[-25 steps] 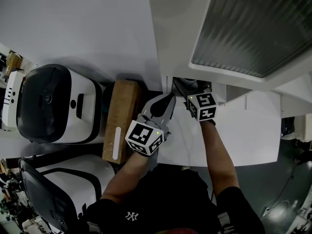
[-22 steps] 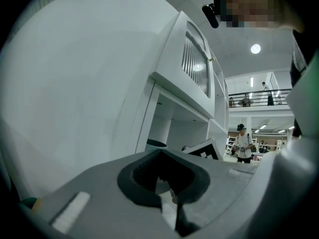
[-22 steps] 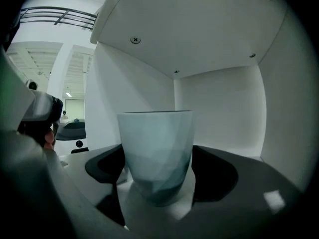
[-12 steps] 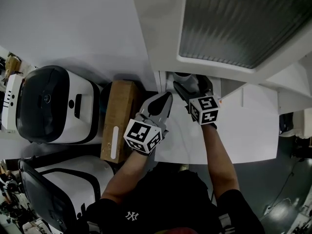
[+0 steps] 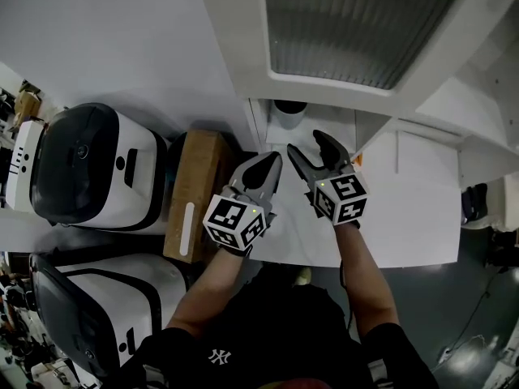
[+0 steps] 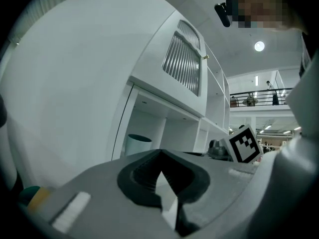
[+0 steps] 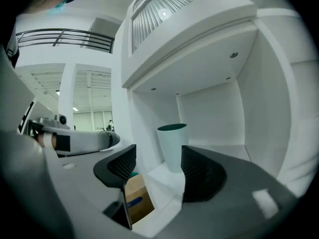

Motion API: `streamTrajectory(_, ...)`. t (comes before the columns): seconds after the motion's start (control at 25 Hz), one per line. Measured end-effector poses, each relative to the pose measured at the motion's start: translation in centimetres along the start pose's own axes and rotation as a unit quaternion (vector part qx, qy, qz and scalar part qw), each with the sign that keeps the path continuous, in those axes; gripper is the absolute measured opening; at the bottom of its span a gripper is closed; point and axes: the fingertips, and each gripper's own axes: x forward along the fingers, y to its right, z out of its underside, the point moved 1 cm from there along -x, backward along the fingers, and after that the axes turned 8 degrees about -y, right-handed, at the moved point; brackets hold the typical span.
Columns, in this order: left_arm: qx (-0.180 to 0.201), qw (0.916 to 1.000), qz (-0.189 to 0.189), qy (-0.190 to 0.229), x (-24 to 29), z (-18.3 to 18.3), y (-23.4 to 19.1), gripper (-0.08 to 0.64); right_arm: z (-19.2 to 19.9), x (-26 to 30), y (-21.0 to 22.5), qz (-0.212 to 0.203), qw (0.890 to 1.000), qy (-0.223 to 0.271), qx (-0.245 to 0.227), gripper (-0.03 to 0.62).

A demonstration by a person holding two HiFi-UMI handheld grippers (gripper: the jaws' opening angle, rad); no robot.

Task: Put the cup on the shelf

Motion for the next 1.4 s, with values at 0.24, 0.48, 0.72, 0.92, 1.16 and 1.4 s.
streamTrajectory(0.24,-0.003,0.9999,-0.01,0.006,-1.5,0.1,2.9,0.0,-0.1,-4.6,-1.9,-0.015,1.0,0.008,-0.003,0.192)
streamTrajectory(0.48,-0.004,0.9997,-0.02,0.01,-3.2,0.3,5.9,0.0,0.0,-9.1,-3.6,-0.025,0.999,0.021,0.001,0.13)
streamTrajectory(0.72,0.001,0.9997,-0.021,0.015,-5.0,0.2,9.2,0.0,0.3,-12.7,-5.4,-0.036,0.999,0.034,0.01,0.061)
streamTrajectory(0.92,0.006,0.9996,-0.021,0.015,-6.2,0.3,11.5,0.0,0.6,-15.5,-6.7,-0.044,0.998,0.043,0.02,0.023)
streamTrajectory(1.16,0.01,0.9996,-0.021,0.016,-7.0,0.2,14.1,0.0,1.0,-17.9,-7.5,-0.05,0.998,0.043,0.022,0.021)
streamTrajectory(1.4,0.014,0.9994,-0.023,0.02,-7.7,0.0,16.0,0.0,1.1,-20.0,-7.7,-0.052,0.997,0.047,0.022,0.021)
